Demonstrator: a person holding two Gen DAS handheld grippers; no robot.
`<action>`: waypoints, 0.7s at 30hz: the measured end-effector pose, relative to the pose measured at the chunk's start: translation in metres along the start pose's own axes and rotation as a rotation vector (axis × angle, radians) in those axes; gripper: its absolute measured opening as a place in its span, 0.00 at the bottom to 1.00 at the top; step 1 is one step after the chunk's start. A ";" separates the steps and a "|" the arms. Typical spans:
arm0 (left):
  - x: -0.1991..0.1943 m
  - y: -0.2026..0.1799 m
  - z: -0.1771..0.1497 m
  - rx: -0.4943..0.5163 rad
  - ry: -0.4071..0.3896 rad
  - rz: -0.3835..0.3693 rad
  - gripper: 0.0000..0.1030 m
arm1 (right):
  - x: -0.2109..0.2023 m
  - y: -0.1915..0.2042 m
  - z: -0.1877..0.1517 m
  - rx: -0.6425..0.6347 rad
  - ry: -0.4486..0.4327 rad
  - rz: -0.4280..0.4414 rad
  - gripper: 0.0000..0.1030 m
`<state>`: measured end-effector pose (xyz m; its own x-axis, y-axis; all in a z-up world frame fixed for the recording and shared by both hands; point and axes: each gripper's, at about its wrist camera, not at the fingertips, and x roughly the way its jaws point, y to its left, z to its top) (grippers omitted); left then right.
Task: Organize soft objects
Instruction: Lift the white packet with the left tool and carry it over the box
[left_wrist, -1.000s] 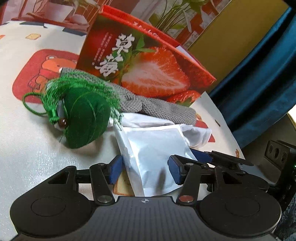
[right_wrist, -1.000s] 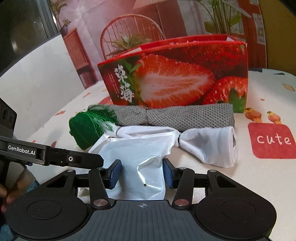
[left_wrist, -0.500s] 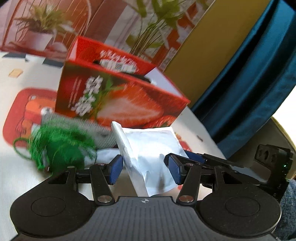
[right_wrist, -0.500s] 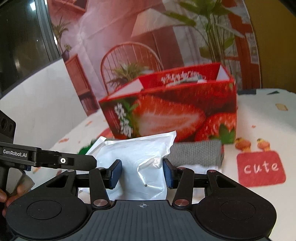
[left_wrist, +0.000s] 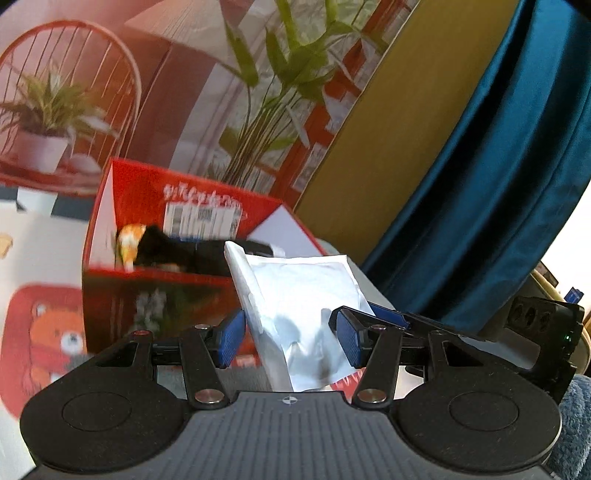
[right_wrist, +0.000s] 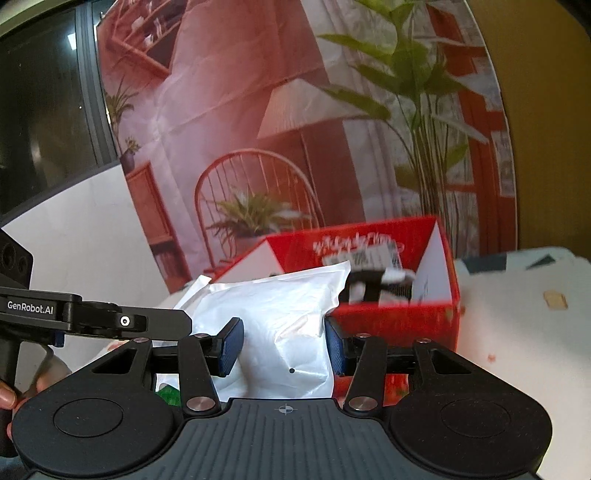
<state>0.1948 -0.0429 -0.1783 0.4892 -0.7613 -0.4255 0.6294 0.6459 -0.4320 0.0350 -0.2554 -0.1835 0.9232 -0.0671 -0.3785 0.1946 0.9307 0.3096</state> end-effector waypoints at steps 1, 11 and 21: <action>0.003 0.001 0.007 0.004 -0.004 0.002 0.55 | 0.004 -0.002 0.006 -0.001 -0.003 -0.001 0.43; 0.038 0.028 0.050 -0.020 0.016 0.029 0.55 | 0.057 -0.017 0.053 -0.030 0.016 -0.010 0.43; 0.091 0.058 0.076 -0.045 0.080 0.081 0.55 | 0.125 -0.049 0.070 0.009 0.124 -0.049 0.43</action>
<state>0.3217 -0.0793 -0.1814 0.4865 -0.7011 -0.5214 0.5611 0.7081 -0.4286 0.1645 -0.3342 -0.1846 0.8644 -0.0670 -0.4982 0.2422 0.9240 0.2959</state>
